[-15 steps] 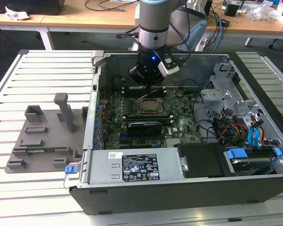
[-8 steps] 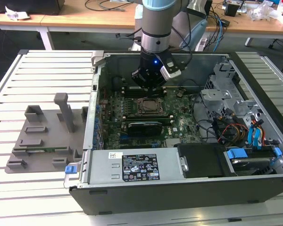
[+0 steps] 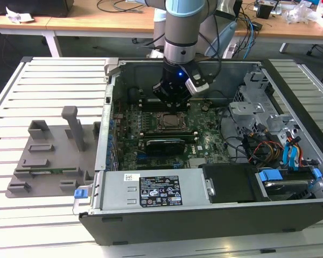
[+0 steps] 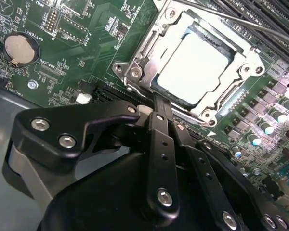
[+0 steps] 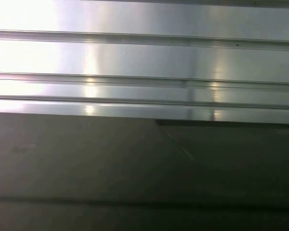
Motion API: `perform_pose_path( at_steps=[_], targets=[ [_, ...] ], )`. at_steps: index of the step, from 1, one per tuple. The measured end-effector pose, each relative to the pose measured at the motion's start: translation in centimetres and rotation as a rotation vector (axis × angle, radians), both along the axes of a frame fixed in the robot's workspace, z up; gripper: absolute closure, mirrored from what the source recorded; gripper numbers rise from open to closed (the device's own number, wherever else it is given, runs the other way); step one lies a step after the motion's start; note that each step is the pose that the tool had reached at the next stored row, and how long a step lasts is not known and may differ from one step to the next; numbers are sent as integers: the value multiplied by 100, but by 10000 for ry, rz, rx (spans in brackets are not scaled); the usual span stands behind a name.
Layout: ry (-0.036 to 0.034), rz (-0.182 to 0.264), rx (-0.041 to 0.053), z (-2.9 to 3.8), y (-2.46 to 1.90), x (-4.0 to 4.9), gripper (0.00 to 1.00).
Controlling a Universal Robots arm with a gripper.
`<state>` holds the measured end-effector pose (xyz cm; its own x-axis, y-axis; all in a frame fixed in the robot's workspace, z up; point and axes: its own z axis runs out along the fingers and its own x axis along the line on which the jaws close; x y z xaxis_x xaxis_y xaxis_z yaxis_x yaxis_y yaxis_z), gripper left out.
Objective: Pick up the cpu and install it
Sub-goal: 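Install the first cpu locking lever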
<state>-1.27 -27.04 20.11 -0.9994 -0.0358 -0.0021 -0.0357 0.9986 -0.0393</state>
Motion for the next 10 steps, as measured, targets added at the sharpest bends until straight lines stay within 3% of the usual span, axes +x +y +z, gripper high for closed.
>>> perform_pose_path(
  at_steps=[10],
  targets=[
    [-6, 122, 3, -4, 8, 121, 89]
  ],
)
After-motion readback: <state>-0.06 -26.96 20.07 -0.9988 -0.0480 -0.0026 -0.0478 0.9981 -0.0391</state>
